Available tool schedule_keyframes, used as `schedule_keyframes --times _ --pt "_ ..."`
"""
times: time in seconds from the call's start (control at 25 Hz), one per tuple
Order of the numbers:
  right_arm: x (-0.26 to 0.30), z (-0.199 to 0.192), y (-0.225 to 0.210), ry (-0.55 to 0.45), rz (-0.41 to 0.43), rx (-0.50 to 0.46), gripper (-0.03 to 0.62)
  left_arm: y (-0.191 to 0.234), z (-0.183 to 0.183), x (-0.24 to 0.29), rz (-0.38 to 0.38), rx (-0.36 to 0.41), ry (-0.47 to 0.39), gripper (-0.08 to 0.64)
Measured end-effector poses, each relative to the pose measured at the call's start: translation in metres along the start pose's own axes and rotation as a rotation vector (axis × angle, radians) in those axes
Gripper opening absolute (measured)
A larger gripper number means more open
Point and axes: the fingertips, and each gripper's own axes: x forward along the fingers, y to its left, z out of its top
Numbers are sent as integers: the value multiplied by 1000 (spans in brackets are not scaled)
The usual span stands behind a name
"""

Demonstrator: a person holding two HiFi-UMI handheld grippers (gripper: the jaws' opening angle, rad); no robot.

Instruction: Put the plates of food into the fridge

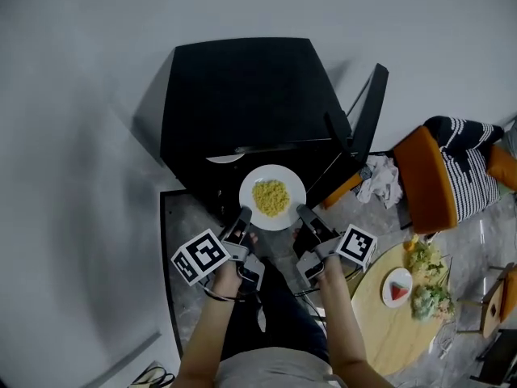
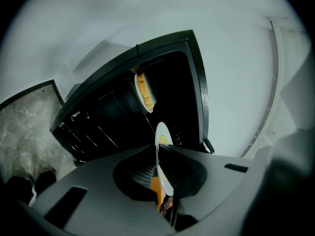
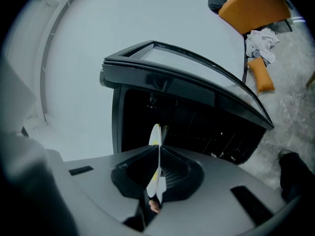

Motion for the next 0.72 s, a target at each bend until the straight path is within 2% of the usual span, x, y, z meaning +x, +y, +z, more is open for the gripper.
schedule_keyframes --times 0.28,0.52,0.72 --pt "24 42 -14 -78 -21 9 21 -2 8 49 25 14 -14 21" --pt "43 60 -20 -169 -53 4 21 7 18 77 48 7 -24 22" --pt "54 72 -22 -208 -76 -21 21 11 21 92 56 -5 -28 22"
